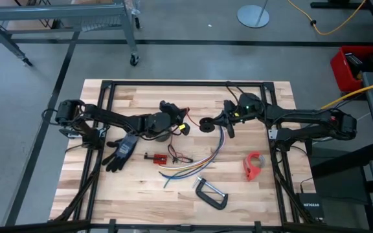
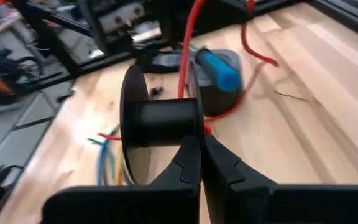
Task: Coil cords
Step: Coil the red wire onto the spool
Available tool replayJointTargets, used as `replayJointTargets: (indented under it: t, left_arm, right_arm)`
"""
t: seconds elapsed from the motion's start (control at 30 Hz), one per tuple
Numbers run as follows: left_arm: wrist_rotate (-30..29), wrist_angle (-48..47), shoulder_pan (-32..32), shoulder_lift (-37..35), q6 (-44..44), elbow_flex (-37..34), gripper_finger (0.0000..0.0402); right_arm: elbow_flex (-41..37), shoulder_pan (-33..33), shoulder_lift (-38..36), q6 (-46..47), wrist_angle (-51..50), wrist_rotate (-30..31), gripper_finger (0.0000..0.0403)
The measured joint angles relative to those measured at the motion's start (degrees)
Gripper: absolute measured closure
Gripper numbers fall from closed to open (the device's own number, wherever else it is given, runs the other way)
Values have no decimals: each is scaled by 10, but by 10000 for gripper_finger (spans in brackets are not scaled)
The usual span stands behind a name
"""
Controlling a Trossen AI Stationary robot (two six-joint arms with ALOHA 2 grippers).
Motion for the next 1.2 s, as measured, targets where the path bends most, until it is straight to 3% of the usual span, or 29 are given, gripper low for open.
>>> replayJointTargets:
  t: [0.17,0.43,0.63,1.2]
  left_arm:
    - [11,0,17,0,-46,0,401]
    - [78,0,45,0,-126,0,401]
    - [112,-1,78,0,-148,0,401]
    - [137,57,140,0,-157,11,401]
  right_arm:
    - [0,0,0,0,-18,64,401]
    - [0,0,0,1,-17,171,401]
    - [0,0,8,1,-17,205,401]
    - [0,0,8,6,-32,333,401]
